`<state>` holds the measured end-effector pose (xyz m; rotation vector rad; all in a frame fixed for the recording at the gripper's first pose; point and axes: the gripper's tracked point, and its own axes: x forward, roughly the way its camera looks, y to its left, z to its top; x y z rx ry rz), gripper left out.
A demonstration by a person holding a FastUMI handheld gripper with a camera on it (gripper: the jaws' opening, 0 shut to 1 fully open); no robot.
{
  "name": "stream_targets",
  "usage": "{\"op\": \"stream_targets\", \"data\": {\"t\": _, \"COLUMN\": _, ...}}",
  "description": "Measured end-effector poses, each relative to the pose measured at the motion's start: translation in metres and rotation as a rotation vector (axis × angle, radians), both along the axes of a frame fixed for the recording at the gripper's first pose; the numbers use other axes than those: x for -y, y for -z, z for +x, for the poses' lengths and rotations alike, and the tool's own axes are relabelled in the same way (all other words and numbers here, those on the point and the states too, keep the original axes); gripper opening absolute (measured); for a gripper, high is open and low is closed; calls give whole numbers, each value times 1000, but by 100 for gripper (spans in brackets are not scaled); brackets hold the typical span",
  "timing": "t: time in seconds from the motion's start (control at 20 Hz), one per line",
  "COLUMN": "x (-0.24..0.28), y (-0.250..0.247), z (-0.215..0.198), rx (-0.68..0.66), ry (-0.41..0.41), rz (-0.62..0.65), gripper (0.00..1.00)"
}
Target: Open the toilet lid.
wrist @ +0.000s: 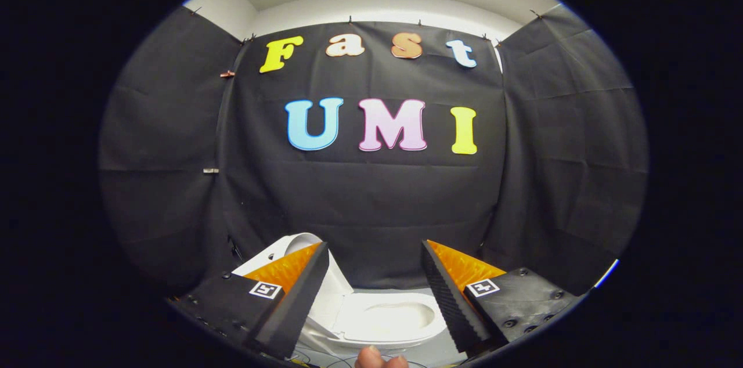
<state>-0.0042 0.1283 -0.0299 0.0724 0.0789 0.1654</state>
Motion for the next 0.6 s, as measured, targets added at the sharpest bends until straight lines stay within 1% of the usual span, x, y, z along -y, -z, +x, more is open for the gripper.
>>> {"op": "stream_targets", "data": {"t": 0.15, "x": 34, "y": -14, "z": -4, "rx": 26, "ry": 34, "rz": 39, "gripper": 99}}
{"op": "stream_targets", "data": {"t": 0.35, "x": 77, "y": -25, "z": -5, "rx": 62, "ry": 88, "rz": 61, "gripper": 99}}
{"op": "stream_targets", "data": {"t": 0.6, "x": 122, "y": -30, "z": -8, "rx": 86, "ry": 166, "rz": 36, "gripper": 99}}
